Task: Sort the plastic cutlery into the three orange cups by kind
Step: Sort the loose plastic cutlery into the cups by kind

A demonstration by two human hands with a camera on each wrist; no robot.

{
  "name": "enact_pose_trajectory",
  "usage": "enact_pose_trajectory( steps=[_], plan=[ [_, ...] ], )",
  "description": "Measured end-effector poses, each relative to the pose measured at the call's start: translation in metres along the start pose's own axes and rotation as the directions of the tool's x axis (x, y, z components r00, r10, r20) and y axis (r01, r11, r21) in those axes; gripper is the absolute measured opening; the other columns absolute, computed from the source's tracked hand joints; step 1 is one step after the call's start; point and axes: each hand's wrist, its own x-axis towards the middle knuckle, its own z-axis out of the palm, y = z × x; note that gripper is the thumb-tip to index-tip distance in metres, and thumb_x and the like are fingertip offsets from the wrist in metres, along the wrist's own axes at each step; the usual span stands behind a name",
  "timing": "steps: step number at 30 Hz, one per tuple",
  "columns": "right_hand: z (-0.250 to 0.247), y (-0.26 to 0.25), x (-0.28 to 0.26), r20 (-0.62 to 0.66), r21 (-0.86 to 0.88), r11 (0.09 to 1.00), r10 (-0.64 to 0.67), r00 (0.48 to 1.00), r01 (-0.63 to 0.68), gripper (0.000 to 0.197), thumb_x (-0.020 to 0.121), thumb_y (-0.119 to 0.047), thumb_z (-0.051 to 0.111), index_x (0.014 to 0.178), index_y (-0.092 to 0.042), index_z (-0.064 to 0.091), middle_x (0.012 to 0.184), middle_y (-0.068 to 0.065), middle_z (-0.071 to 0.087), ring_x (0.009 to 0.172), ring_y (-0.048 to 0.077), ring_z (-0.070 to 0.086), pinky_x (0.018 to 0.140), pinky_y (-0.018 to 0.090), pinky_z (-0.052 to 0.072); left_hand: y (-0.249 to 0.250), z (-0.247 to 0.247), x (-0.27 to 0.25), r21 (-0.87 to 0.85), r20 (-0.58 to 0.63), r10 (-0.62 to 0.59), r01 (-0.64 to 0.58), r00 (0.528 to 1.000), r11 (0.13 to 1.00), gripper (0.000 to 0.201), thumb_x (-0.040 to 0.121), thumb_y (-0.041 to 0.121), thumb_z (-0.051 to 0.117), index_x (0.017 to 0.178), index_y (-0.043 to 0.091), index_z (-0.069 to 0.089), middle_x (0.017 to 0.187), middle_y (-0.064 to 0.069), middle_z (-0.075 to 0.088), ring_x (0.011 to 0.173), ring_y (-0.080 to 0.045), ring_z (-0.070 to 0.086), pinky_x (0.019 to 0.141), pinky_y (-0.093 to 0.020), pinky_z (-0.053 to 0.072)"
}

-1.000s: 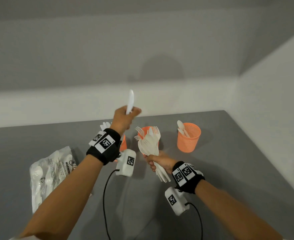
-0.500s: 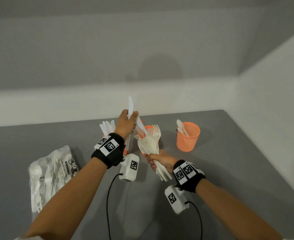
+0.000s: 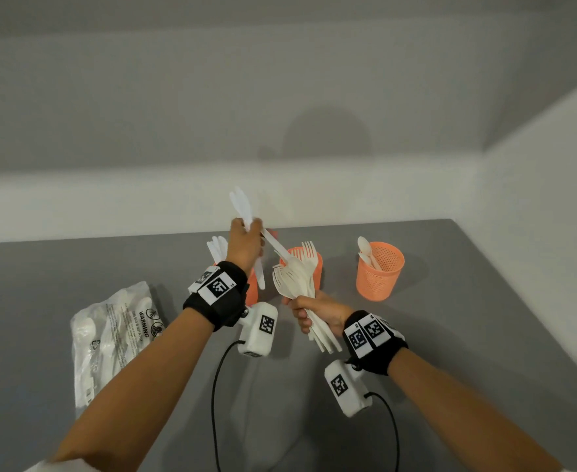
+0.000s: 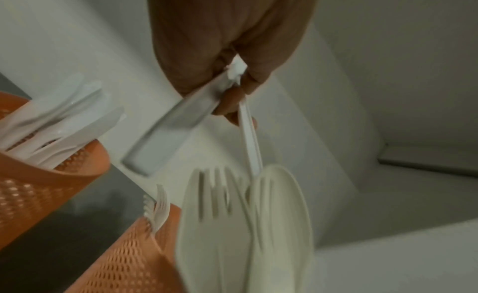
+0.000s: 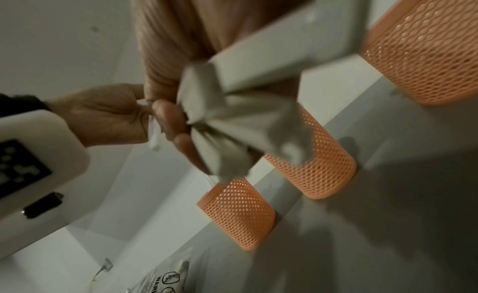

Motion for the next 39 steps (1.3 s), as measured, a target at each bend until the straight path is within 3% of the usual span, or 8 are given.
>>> enact_pose_trajectory(
  steps=[6, 11, 15, 22, 27, 31, 35, 39],
  plan=[
    [-0.005, 0.001, 0.001, -0.089, 0.083, 0.997, 0.014, 0.996, -0.007, 0.01, 0.091, -0.01, 0.051, 0.082, -0.012, 0.054, 0.041, -0.006, 0.042, 0.032, 0.006, 0.036, 0.039, 0.016, 0.034, 0.007, -0.034, 0.033, -0.238, -0.247, -0.054, -0.006, 0.968, 0.971, 0.007, 0.096, 0.015, 0.04, 0.092, 0.012, 0.044, 0.066, -0.002, 0.041, 0.051, -0.013, 0.046, 0.041, -0.019, 0.04],
    [-0.01, -0.006, 0.001, -0.158, 0.153, 0.988, 0.005, 0.987, 0.02, 0.009, 0.091, -0.014, 0.054, 0.083, -0.014, 0.05, 0.042, -0.005, 0.044, 0.032, 0.007, 0.038, 0.039, 0.017, 0.037, 0.003, -0.051, 0.046, -0.054, -0.395, 0.23, -0.272, 0.889, 0.961, 0.02, 0.096, 0.027, 0.043, 0.076, 0.028, 0.04, 0.063, 0.002, 0.042, 0.048, -0.011, 0.042, 0.05, -0.026, 0.041],
    [-0.012, -0.009, 0.003, -0.159, 0.147, 0.988, -0.013, 0.987, 0.037, 0.005, 0.09, -0.018, 0.054, 0.088, -0.016, 0.051, 0.044, -0.006, 0.044, 0.034, 0.006, 0.038, 0.042, 0.019, 0.037, -0.022, -0.053, 0.052, 0.032, -0.392, 0.245, -0.253, 0.887, 0.967, 0.024, 0.093, 0.04, 0.046, 0.08, 0.02, 0.049, 0.074, -0.001, 0.053, 0.068, -0.02, 0.049, 0.068, -0.036, 0.043],
    [-0.015, -0.008, 0.008, -0.156, 0.141, 0.989, -0.01, 0.988, 0.033, 0.002, 0.091, -0.02, 0.053, 0.09, -0.019, 0.053, 0.045, -0.007, 0.045, 0.036, 0.006, 0.04, 0.044, 0.02, 0.039, -0.079, -0.046, 0.048, 0.205, -0.219, 0.122, -0.076, 0.968, 0.976, 0.023, 0.098, 0.024, 0.04, 0.095, 0.003, 0.05, 0.082, -0.017, 0.061, 0.08, -0.032, 0.059, 0.073, -0.032, 0.042],
    [-0.018, -0.004, 0.012, -0.145, 0.139, 0.99, 0.005, 0.989, 0.016, 0.012, 0.092, -0.021, 0.053, 0.081, -0.016, 0.052, 0.043, -0.007, 0.046, 0.035, 0.006, 0.041, 0.044, 0.019, 0.04, -0.074, -0.047, 0.037, 0.438, -0.196, 0.334, -0.223, 0.922, 0.871, 0.027, 0.094, 0.016, 0.047, 0.113, -0.002, 0.054, 0.118, -0.022, 0.049, 0.107, -0.03, 0.052, 0.092, -0.03, 0.039],
    [-0.013, -0.004, 0.015, -0.128, 0.12, 0.993, -0.004, 0.992, 0.019, 0.026, 0.093, -0.023, 0.051, 0.069, -0.014, 0.048, 0.041, -0.008, 0.046, 0.035, 0.006, 0.041, 0.044, 0.019, 0.041, -0.053, -0.037, 0.017, 0.421, -0.175, 0.469, -0.365, 0.866, 0.831, 0.024, 0.094, 0.013, 0.047, 0.111, 0.002, 0.059, 0.116, -0.015, 0.053, 0.102, -0.017, 0.05, 0.093, -0.026, 0.039],
    [-0.007, -0.002, 0.018, -0.085, 0.141, 0.989, -0.028, 0.996, 0.04, 0.024, 0.093, -0.022, 0.048, 0.071, -0.014, 0.046, 0.044, -0.008, 0.048, 0.037, 0.006, 0.04, 0.045, 0.019, 0.04, -0.046, -0.013, -0.015, 0.292, -0.037, 0.261, -0.24, 0.964, 0.926, 0.017, 0.093, 0.014, 0.049, 0.094, 0.006, 0.064, 0.089, -0.002, 0.062, 0.077, -0.01, 0.054, 0.067, -0.011, 0.041],
    [-0.003, 0.001, 0.02, -0.065, 0.16, 0.986, -0.041, 0.997, 0.051, 0.017, 0.093, -0.017, 0.048, 0.077, -0.013, 0.051, 0.05, -0.006, 0.05, 0.038, 0.006, 0.041, 0.044, 0.018, 0.04, -0.064, 0.006, -0.035, 0.339, 0.206, -0.018, -0.054, 0.978, 0.939, 0.031, 0.092, 0.031, 0.052, 0.068, 0.012, 0.054, 0.061, -0.002, 0.057, 0.06, -0.015, 0.053, 0.063, -0.024, 0.042]
  ],
)
